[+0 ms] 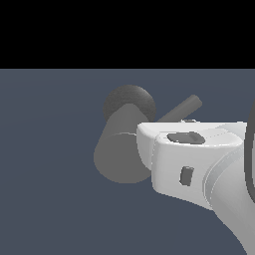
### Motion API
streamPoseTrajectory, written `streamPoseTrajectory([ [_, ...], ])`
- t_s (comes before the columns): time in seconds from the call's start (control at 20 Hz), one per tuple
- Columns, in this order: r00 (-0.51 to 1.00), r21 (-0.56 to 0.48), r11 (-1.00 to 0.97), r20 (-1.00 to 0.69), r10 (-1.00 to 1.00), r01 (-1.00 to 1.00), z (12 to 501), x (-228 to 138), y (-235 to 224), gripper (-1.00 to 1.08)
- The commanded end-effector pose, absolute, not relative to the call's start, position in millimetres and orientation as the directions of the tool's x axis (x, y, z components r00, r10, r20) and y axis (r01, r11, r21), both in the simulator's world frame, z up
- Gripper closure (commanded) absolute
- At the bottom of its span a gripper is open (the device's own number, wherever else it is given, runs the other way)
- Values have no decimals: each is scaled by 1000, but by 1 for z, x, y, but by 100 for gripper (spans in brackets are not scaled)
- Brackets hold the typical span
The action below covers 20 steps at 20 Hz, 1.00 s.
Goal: Turn on the faucet by rotating a designated handle.
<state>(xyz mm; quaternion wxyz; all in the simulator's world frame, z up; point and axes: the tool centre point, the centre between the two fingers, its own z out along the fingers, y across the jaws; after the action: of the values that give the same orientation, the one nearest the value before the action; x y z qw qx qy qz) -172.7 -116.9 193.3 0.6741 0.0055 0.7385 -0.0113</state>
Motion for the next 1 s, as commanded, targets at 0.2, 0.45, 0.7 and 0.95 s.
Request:
streamPoseTrajectory([
  [0.2,-24,-13,999,-1000,-13,30,227,-168,-111,108],
  [0.45,-15,-14,999,-1000,-13,33,238,-167,-106,108],
  [0.7,-6,-15,999,-1000,-15,37,250,-166,-101,108],
  [0.95,-132,-7,999,-991,-2,42,209,-182,-100,108],
])
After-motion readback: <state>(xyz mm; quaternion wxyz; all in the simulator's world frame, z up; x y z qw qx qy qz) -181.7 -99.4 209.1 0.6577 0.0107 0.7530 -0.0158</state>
